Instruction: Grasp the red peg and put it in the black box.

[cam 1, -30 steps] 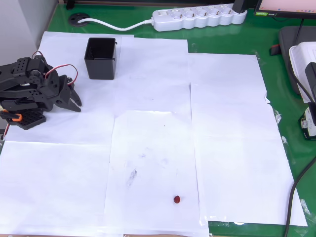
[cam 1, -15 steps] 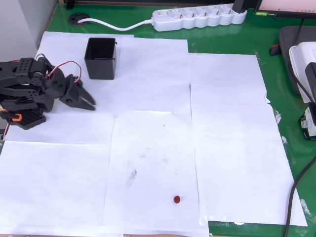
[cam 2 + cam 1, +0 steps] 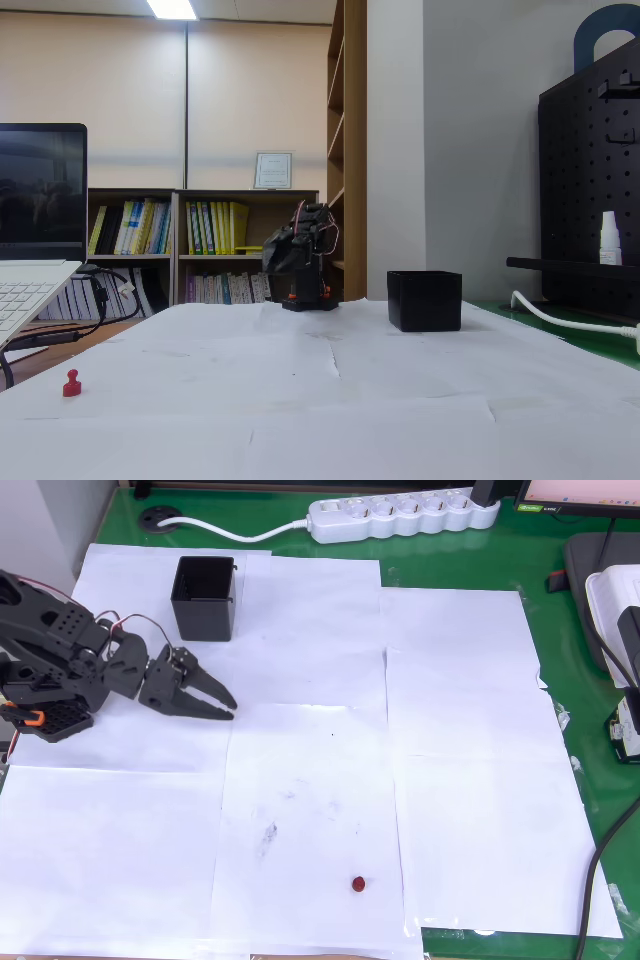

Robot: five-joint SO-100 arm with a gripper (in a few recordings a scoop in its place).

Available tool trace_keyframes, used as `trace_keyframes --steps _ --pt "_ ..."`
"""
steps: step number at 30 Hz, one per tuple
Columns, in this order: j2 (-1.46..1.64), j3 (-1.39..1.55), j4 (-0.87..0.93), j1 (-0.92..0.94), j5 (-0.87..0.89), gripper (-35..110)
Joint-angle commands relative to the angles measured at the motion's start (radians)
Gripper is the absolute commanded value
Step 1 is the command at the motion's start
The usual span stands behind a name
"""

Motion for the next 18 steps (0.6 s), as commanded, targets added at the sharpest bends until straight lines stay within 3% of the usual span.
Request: trace_keyframes --steps 1,7,11,18 --pt "0.247 0.178 -0.181 0.041 0.032 0" --pt "0.517 0.365 -0.255 0.097 0.074 0" --pt "0.779 0.462 -0.474 0.138 0.075 0" --pt "1.114 0.735 -0.517 0.192 0.058 0"
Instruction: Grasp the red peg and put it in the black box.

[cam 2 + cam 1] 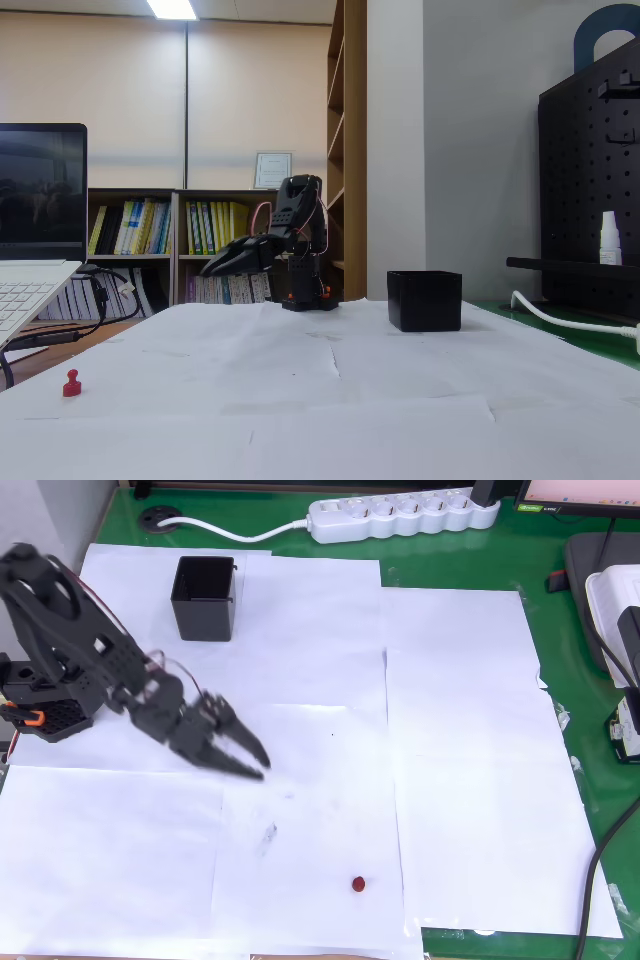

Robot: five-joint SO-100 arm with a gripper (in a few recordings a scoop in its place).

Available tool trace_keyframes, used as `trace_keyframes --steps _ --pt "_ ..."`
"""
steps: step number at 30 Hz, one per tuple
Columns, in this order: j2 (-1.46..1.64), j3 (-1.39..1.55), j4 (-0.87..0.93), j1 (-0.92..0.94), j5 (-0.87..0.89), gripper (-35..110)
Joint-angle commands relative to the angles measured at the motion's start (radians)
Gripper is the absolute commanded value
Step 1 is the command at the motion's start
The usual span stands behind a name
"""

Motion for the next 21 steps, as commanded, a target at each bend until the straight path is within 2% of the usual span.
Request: trace_keyframes --steps 1,5,9,15,21 --pt "0.161 0.187 -0.075 0.026 -0.044 0" --pt "0.224 0.209 -0.098 0.038 -0.046 0" --pt "0.344 0.218 -0.249 0.041 -0.087 3" --pt "0.514 0.364 -0.307 0.069 -0.115 2" --pt "0.71 0.601 -0.285 0.098 -0.15 1"
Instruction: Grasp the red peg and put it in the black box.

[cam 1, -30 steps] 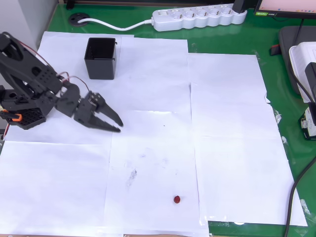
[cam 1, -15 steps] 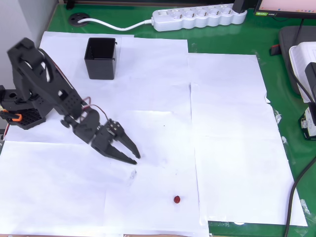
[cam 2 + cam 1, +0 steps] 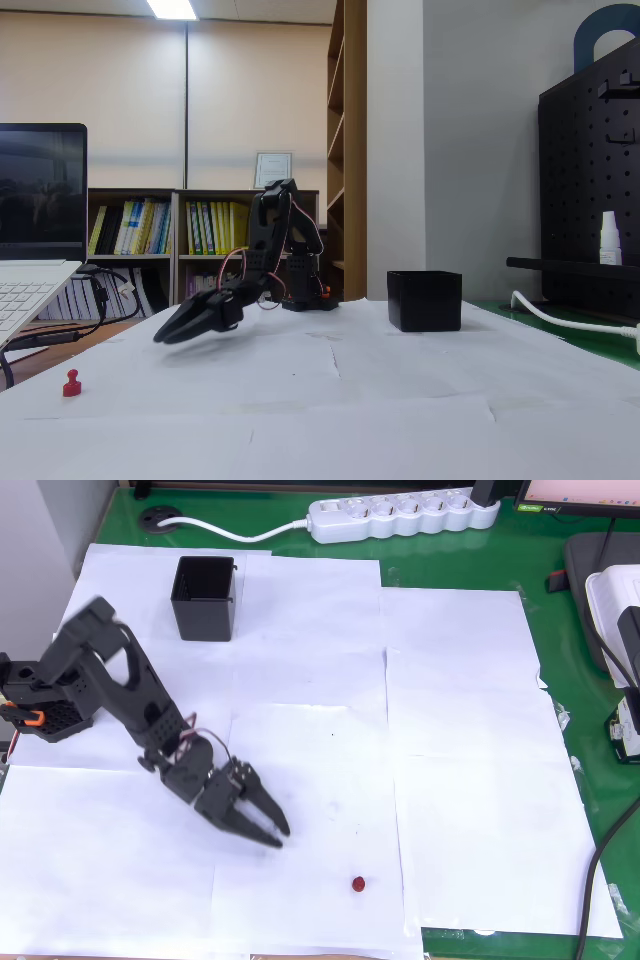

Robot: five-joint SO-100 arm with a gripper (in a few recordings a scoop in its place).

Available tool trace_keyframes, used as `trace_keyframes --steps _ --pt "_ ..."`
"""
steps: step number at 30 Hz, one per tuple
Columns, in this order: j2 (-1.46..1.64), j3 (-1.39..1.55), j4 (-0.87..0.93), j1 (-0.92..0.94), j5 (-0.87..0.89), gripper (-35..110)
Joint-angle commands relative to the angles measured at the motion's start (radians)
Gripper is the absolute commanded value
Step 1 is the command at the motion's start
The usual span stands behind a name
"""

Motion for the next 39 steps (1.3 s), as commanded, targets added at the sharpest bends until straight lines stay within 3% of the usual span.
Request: trace_keyframes --steps 1,11,21,30,39 --pt "0.06 0.195 0.009 0.025 -0.032 2" --pt "0.147 0.388 0.129 0.032 -0.008 20" --pt "0.179 0.443 0.164 0.018 0.031 25" --pt "0.202 0.594 0.373 -0.025 0.112 26" --pt "0.252 0.672 0.405 -0.061 0.133 27"
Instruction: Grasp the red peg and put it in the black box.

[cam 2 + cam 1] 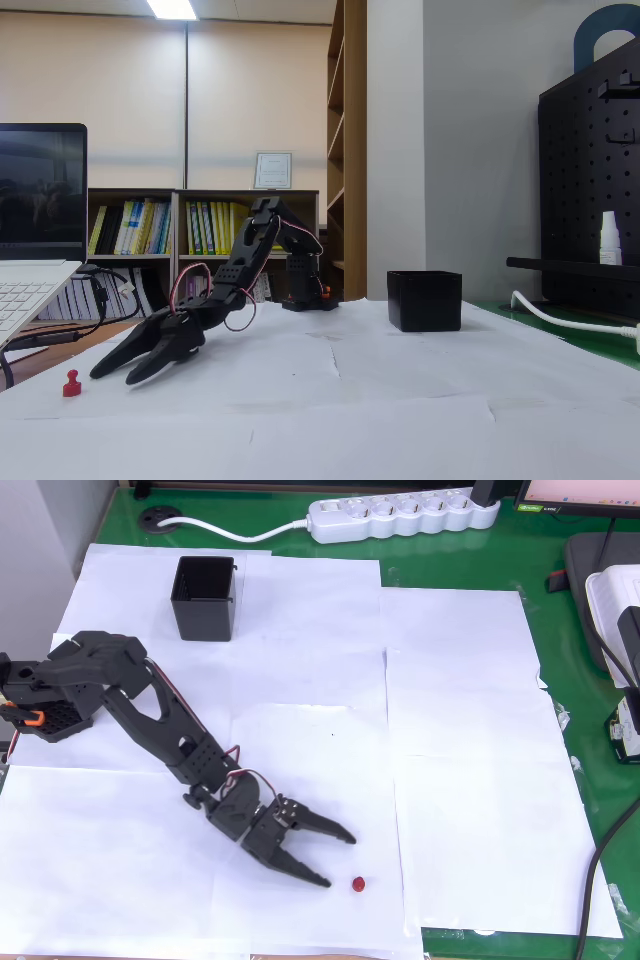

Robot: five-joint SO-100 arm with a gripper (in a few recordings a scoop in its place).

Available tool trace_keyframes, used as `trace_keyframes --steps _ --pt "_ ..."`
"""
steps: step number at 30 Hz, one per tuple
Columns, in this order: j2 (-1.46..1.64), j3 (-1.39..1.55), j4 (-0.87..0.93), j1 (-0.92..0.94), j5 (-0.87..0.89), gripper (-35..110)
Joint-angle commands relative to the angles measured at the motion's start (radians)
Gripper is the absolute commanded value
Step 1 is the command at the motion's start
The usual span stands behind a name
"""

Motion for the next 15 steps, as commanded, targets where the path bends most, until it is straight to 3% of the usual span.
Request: trace_keyframes --steps 1,15 --pt "-0.003 0.06 0.025 -0.008 -0.017 27" --pt "0.08 0.215 0.097 0.02 -0.071 27"
